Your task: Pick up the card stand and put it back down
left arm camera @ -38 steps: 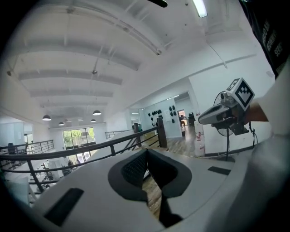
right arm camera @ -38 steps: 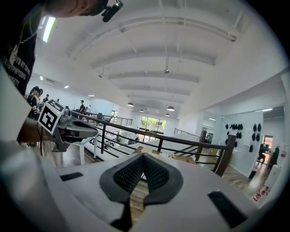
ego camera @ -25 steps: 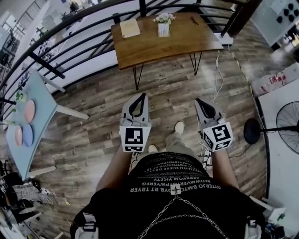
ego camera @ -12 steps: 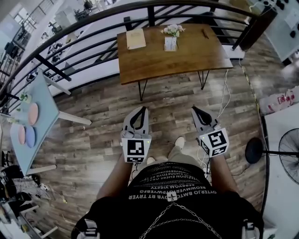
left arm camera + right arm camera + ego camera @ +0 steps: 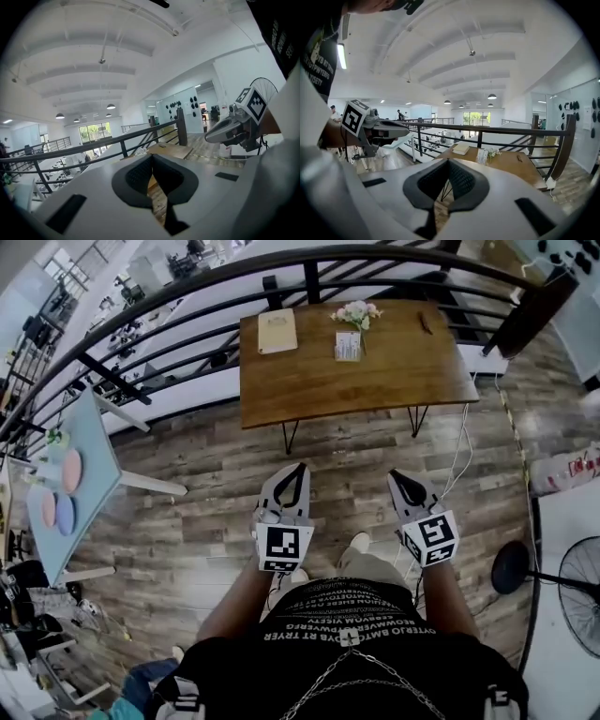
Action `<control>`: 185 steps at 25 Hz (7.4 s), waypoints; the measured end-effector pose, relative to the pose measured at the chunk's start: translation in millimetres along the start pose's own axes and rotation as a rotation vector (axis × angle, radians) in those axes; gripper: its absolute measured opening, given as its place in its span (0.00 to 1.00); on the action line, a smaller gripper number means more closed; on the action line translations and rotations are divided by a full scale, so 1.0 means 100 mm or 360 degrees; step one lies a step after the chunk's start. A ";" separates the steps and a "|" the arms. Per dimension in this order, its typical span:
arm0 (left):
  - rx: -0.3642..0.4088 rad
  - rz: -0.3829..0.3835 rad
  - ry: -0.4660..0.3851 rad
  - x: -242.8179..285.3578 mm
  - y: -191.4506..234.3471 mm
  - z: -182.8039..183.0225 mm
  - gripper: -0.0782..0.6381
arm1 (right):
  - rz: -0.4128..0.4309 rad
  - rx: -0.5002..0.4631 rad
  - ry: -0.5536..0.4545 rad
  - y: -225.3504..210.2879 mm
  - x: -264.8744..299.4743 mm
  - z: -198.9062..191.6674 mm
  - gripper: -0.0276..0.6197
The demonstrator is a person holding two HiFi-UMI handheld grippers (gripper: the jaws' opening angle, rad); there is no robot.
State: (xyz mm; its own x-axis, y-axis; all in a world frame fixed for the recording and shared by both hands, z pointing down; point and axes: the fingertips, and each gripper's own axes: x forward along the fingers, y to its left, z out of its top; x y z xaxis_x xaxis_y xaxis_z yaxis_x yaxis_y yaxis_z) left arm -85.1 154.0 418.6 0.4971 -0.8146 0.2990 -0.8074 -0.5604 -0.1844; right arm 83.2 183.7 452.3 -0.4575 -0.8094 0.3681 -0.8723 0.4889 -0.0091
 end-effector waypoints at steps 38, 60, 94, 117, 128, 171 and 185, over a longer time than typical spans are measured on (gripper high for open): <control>-0.0070 0.0164 -0.0026 0.71 -0.31 0.52 0.15 | 0.0012 -0.0055 -0.0144 -1.32 0.01 0.33 0.07; -0.0108 0.0027 -0.0022 2.02 0.66 0.62 0.15 | 0.0062 -0.0019 -0.0092 -1.75 1.47 0.79 0.07; -0.0139 -0.0247 -0.0086 2.82 1.67 0.69 0.15 | -0.0231 -0.0141 -0.0063 -1.86 2.35 1.54 0.07; -0.0204 -0.0154 -0.0039 3.38 2.13 0.63 0.15 | -0.0164 0.0001 0.0109 -2.29 3.07 0.99 0.07; -0.0188 -0.0176 0.0034 3.96 2.01 0.64 0.15 | -0.0085 0.0076 0.0235 -2.70 3.39 0.57 0.07; -0.0193 0.0005 0.0421 5.01 2.26 0.07 0.15 | 0.0533 0.0233 0.0731 -3.10 5.41 -1.52 0.40; -0.0170 0.0033 0.0423 4.72 2.40 0.06 0.15 | 0.0538 0.0272 0.0716 -2.96 5.26 -1.40 0.32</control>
State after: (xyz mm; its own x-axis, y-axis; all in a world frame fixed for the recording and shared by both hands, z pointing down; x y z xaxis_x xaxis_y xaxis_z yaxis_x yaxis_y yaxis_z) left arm -42.2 -366.0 510.0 0.3907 -0.7502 0.5335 -0.8526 -0.5134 -0.0976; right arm 125.3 -340.9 779.2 -0.6296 -0.3818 0.6767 -0.7231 0.6065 -0.3307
